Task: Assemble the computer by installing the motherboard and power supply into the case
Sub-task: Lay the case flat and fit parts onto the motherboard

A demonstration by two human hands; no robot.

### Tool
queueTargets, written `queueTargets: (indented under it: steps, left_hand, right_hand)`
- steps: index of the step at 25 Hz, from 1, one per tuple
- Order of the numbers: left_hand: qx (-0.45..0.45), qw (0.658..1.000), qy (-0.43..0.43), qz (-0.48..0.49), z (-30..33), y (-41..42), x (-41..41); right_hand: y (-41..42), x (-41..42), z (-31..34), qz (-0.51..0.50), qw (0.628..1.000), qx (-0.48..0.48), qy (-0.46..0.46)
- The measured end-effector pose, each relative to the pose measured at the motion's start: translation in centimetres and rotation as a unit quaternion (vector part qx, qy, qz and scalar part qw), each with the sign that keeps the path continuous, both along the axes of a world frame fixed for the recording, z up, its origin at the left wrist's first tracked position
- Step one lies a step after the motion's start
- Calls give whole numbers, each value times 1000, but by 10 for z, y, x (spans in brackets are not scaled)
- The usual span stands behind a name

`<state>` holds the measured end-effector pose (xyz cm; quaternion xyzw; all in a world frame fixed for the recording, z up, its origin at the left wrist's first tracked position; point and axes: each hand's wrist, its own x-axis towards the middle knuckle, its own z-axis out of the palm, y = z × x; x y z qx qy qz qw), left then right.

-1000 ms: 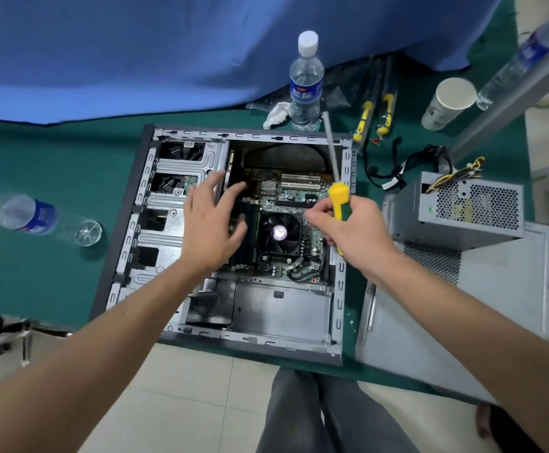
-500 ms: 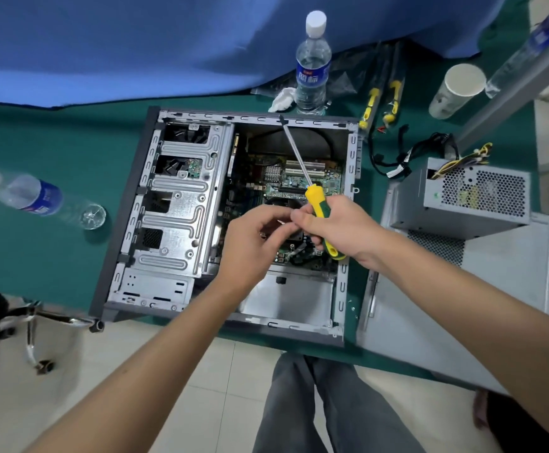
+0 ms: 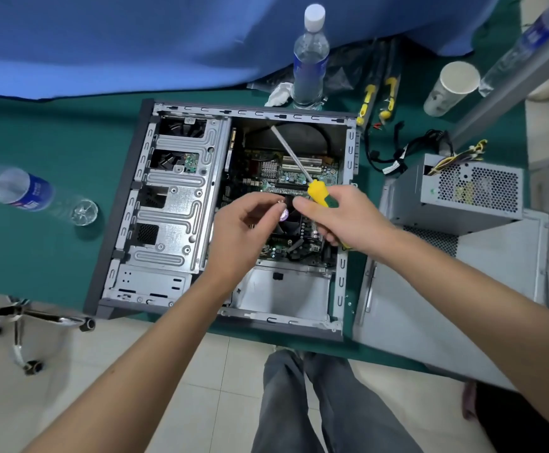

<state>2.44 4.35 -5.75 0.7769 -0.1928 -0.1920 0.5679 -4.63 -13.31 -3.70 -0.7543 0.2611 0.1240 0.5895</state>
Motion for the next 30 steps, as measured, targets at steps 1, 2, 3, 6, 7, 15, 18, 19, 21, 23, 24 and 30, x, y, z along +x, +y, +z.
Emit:
queueTargets:
  steps: [1,2,3,6,7,15,18,19,21,23,24,30]
  left_hand:
    - [-7,1000,18,17,0,3,2]
    - [-12,999,28,31,0,7,5]
    - [-13,999,33,41,0,11,7]
    - [-15,997,39,69,-1,21,14]
    - [-15,996,38,75,-1,23,15]
    - [13,998,10,62,-5,37,21]
    - [68,996,-40,41,-5,43,23]
    - [91,993,-69,24,-4,43,23]
    - [136,984,-115,-9,-4,42,24]
    - [188,974,-118,-42,-4,39,24]
    - [220,967,-109,-65,-5,37,24]
    - [345,924,-30,-163,-23,20,8]
  right_hand:
    - [-6,-3,-1,28,995,-100,-13]
    - [-12,-6,-2,63,978,-198,-26]
    - [-18,-8,-2,98,956,-275,-34]
    - [-28,-11,-3,192,898,-396,-22]
    - [-28,-10,-5,214,881,-421,-18]
    - [-27,-5,-11,252,842,-476,-20]
    - [-27,-1,-6,283,805,-521,-22]
    - [-28,1,-3,295,789,-539,-24]
    - [-32,5,6,322,755,-570,-26]
    - [-35,11,14,355,730,-582,-35]
    - [-36,15,17,372,726,-576,-41]
    - [-40,48,51,470,799,-370,62]
